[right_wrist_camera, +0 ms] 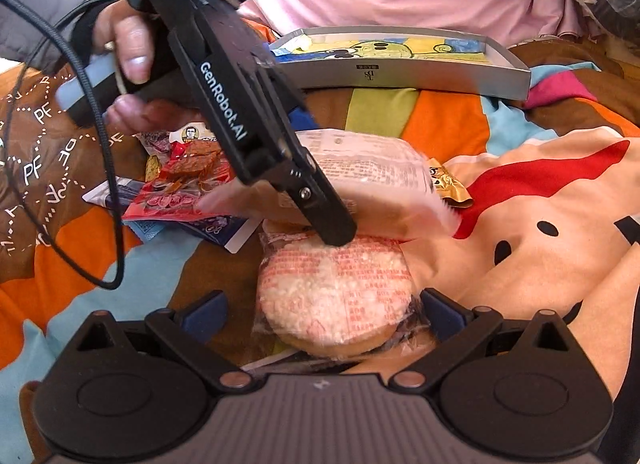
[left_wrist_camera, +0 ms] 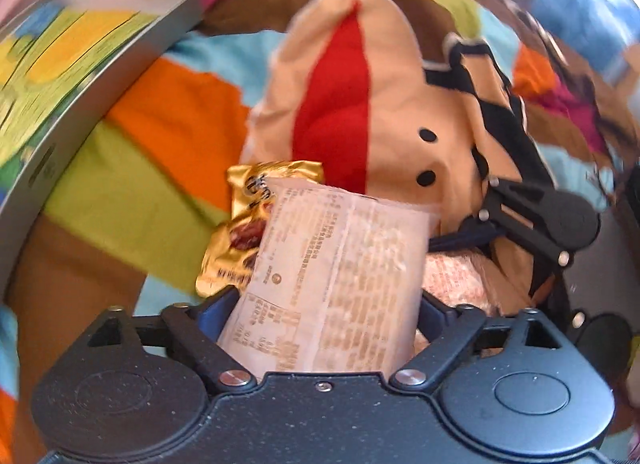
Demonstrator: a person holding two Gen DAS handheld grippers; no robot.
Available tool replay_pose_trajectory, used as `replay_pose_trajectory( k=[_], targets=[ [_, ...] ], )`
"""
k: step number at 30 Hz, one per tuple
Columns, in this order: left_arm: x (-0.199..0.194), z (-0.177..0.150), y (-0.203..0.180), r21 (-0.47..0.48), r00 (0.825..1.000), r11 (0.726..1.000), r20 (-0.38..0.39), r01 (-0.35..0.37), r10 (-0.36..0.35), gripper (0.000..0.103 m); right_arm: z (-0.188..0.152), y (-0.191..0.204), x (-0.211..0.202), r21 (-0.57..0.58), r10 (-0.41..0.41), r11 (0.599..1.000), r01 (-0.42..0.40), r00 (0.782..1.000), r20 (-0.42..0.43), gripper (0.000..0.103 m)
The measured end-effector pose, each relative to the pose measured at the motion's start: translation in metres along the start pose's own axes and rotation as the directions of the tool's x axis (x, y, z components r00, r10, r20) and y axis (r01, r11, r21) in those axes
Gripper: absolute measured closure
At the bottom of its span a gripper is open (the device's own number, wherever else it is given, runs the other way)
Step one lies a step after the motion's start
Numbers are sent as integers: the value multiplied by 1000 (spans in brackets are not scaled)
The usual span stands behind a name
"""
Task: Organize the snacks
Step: 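Grasp the round pink-wrapped biscuit with the right tool while the left tool lifts the bread packet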
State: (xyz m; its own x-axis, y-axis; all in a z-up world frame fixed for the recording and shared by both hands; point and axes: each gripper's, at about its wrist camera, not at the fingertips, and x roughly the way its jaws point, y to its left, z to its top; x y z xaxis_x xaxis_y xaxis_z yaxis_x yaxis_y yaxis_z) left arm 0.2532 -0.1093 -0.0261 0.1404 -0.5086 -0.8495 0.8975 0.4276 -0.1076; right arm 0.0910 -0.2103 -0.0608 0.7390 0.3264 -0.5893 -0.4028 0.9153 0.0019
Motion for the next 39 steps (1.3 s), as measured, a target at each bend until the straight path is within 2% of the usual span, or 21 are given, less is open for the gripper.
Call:
replay_pose_trajectory(
  k=[3, 6, 9, 14, 17, 20, 23, 26, 33, 39],
  targets=[
    [-7, -9, 3, -113, 999, 993, 28, -32, 35, 24, -1, 0, -1, 3, -5, 1000, 5, 1000, 8, 2],
    [-15, -18, 3, -229, 992, 968, 47, -99, 113, 27, -1, -2, -2, 10, -6, 1000, 6, 1000, 12, 3],
    [-24, -32, -2, -339, 980, 928, 72, -153, 188, 29, -1, -2, -2, 16, -7, 1000, 7, 1000, 15, 4],
    [-41, -57, -23, -541, 953, 817, 86, -199, 289, 31, 5, -1, -3, 15, -44, 999, 44, 999, -6, 10],
    [-48, -73, -35, -591, 943, 778, 84, -213, 322, 31, 10, 4, -2, -32, -98, 995, 97, 995, -21, 10],
    [-53, -83, -44, -625, 940, 751, 77, -213, 331, 31, 9, 4, 1, -33, -98, 995, 97, 995, -30, 10],
    [-56, -92, -51, -644, 940, 736, 77, -208, 333, 31, 8, 6, -1, -47, -101, 994, 100, 995, -13, 18],
    [-56, -97, -59, -639, 936, 739, 82, -215, 344, 31, 7, 10, -3, -67, -110, 992, 111, 994, 11, 24],
    [-55, -100, -72, -607, 920, 756, 99, -245, 378, 33, 7, 11, -7, -68, -107, 992, 110, 993, 40, 25],
    [-63, -105, -75, -629, 907, 743, 140, -228, 397, 35, 9, 20, -18, -125, -118, 983, 132, 986, 119, 25]
  ],
)
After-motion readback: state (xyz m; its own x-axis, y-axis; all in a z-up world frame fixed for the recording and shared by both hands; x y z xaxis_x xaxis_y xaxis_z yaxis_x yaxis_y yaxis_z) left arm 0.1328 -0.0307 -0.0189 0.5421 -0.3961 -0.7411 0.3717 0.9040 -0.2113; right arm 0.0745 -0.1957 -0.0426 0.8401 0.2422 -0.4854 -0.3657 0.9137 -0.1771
